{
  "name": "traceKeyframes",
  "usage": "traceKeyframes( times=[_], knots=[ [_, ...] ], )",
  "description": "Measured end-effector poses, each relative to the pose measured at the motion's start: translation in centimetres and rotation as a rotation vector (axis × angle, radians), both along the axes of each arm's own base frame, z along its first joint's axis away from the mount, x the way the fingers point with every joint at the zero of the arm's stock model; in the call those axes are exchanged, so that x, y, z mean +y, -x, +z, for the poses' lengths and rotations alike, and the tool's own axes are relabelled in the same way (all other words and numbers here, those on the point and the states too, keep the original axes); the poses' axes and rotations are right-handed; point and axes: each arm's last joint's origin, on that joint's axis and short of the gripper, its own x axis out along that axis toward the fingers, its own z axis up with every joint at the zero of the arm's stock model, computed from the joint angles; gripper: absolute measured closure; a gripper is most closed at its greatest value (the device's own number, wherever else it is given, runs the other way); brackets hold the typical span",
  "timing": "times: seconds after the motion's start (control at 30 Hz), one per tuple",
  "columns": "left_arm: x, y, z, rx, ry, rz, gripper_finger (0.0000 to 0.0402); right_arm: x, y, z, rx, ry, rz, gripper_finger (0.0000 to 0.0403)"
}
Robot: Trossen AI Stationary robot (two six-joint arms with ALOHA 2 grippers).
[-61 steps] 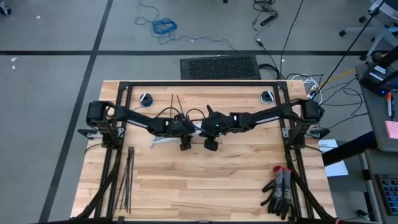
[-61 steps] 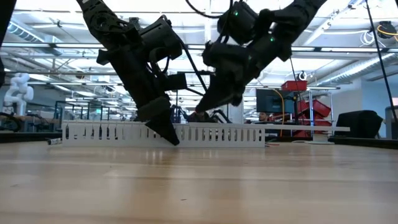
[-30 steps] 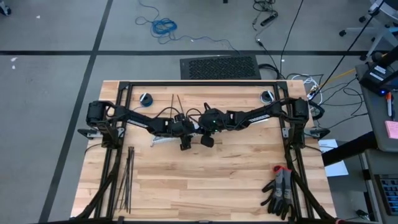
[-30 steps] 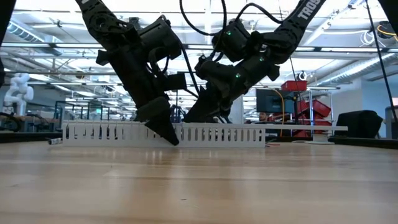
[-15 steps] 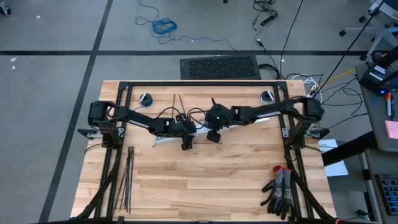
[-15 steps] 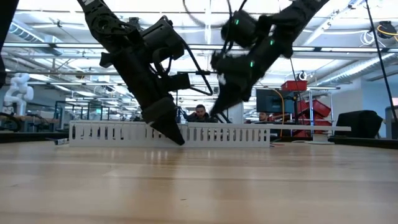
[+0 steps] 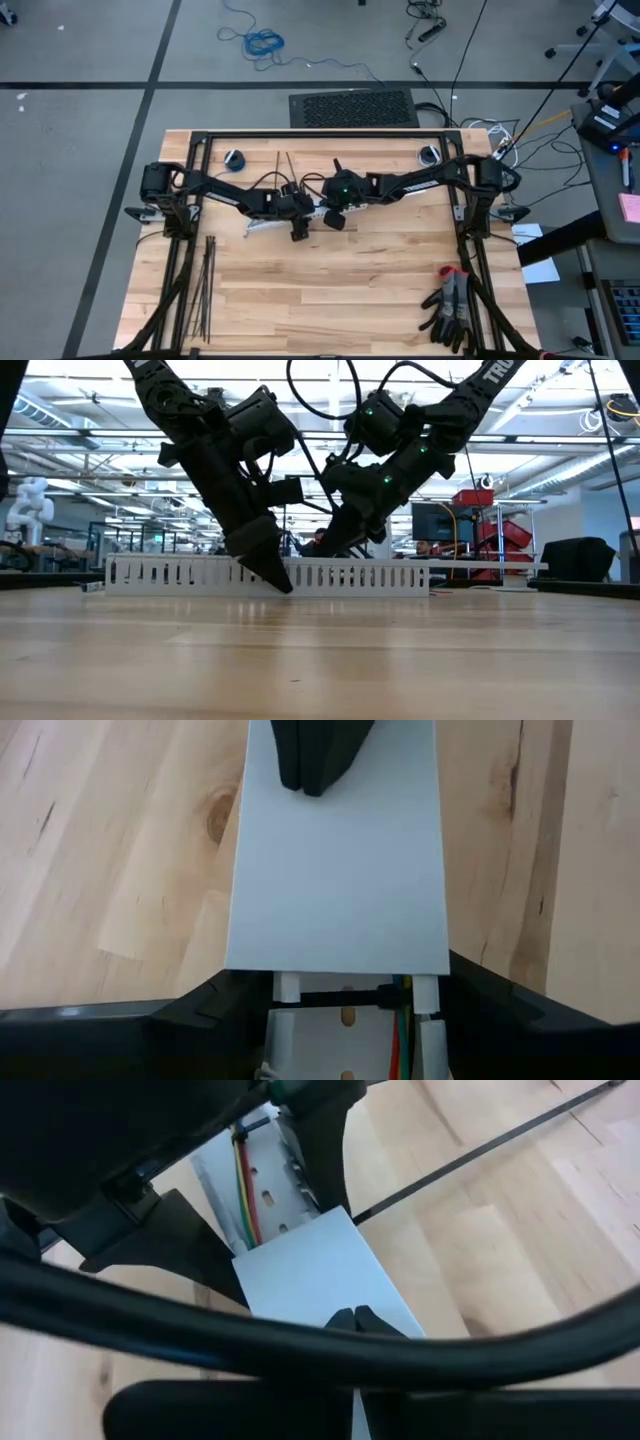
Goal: Ziptie cables
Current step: Close the white cable duct
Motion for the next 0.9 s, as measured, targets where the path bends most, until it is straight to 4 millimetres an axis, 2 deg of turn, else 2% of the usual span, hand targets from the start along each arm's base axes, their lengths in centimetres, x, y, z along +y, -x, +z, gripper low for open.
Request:
traceKeyframes(
  times=[0.1,0.3,0.4,0.6,0.7,0.9],
  knots=[
    [0.4,0.0,0.5,0.004,0.037,0.028,0.0155,0.0,0.0,-0.1,0.003,-0.001,0.001,0.0403],
    [1.0,0.0,2.1,0.031,0.05,0.045,0.0082,0.1,0.0,-0.2,0.006,-0.009,0.009,0.0403],
    [0.9,0.7,2.9,0.116,0.069,0.077,0.0067,0.1,0.0,-0.2,0.004,-0.011,0.013,0.0403],
    [0.4,2.1,2.7,0.244,0.088,0.121,0.0064,0.1,0.0,-0.2,0.005,-0.001,0.027,0.0403],
    [0.1,2.3,2.4,0.251,0.073,0.121,0.0067,0.1,0.0,-0.2,0.006,0.005,0.033,0.0403],
    [0.1,2.5,2.0,0.244,0.063,0.125,0.0112,0.1,0.0,-0.2,0.007,0.009,0.033,0.0403]
  ],
)
